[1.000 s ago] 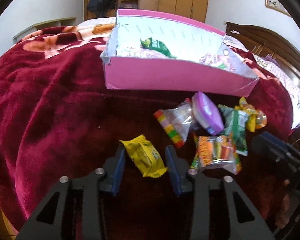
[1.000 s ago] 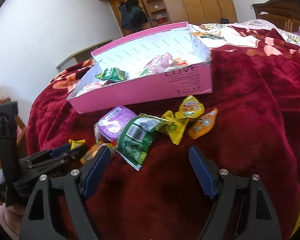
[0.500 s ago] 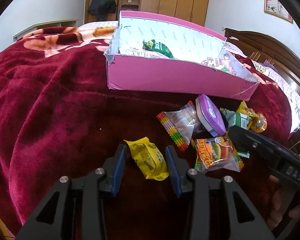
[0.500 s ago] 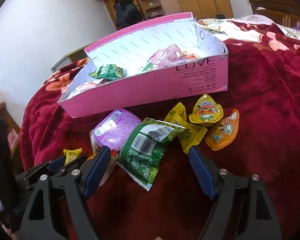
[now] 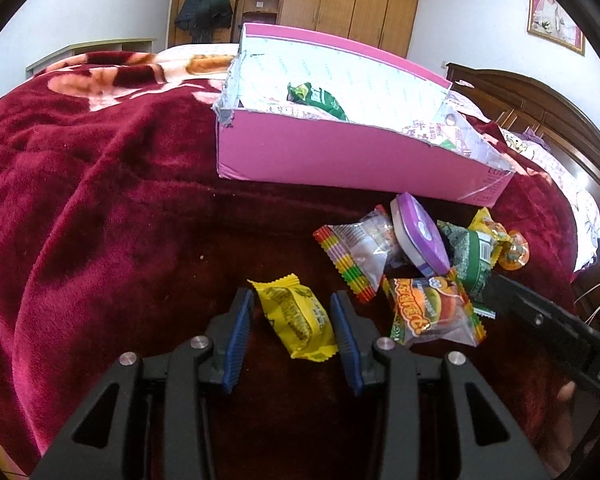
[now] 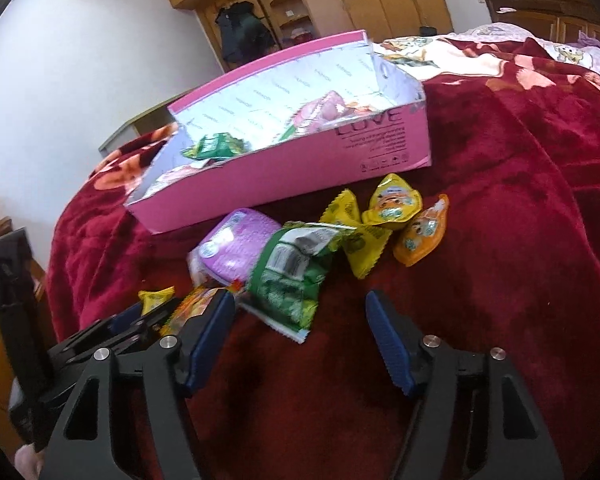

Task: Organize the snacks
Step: 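Grasp the yellow candy with the left gripper while the right gripper grasps the green bag, then carry the yellow candy with the left gripper while the right gripper carries the green bag to the box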

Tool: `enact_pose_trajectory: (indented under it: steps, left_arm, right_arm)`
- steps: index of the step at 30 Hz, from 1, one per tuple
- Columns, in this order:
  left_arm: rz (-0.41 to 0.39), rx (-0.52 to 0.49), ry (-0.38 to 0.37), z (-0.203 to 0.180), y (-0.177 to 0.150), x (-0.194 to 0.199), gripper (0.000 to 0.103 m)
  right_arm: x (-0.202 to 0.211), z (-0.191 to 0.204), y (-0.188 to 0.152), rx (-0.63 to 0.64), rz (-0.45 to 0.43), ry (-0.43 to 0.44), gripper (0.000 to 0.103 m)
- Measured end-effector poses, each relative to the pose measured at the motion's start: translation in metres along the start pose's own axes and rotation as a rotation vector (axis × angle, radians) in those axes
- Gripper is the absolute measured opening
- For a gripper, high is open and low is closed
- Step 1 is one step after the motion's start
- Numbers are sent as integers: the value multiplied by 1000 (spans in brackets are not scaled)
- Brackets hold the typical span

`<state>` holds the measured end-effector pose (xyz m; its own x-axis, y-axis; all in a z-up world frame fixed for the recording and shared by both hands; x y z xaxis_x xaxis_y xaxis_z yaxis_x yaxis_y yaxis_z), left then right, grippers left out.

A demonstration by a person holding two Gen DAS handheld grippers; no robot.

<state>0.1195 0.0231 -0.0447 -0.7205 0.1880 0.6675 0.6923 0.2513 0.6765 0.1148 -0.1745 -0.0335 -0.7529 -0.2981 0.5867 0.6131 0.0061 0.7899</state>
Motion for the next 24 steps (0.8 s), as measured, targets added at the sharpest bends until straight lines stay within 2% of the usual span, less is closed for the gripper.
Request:
enact_pose_trajectory:
  steps: [5,7,9,13,15,17,24]
  left_arm:
    - [3,18,-20,3,0,1,42]
    - [7,32,-29,5,1,0,42]
    - [12,40,-35,6,2,0,42]
    - [6,36,-30,4,2,1,42]
    - [3,35,-26,4,2,2,40]
    - [-6,36,-15,5,3,3,32]
    - [-18,58,-43,6,5,13,30]
  right_arm:
    - [-19,6,6,10,17,21,68]
    - [-27,3,7,1,23,22,63]
    - [-33,-2,6,-12,39,4,51]
    - [-31,-1,5,1,29,-6,42]
    - [-30,-1,4,3,21,-8,40]
    - [-28,-2,4,2,14,-5,38]
    - [-15,1,0,40,-6,-19,35]
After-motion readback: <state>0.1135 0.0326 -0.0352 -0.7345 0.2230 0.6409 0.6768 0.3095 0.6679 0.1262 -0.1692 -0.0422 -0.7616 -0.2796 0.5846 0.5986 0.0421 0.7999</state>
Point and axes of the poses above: each gripper's, at about its wrist camera, not at the fingertips, and x roughly against the way its jaws point, z to its left, y to its top, the point moved 4 cm from there along -x, roughly the way its jaws point, and after that the axes turned 14 degrees about x, right-handed, at the moved point
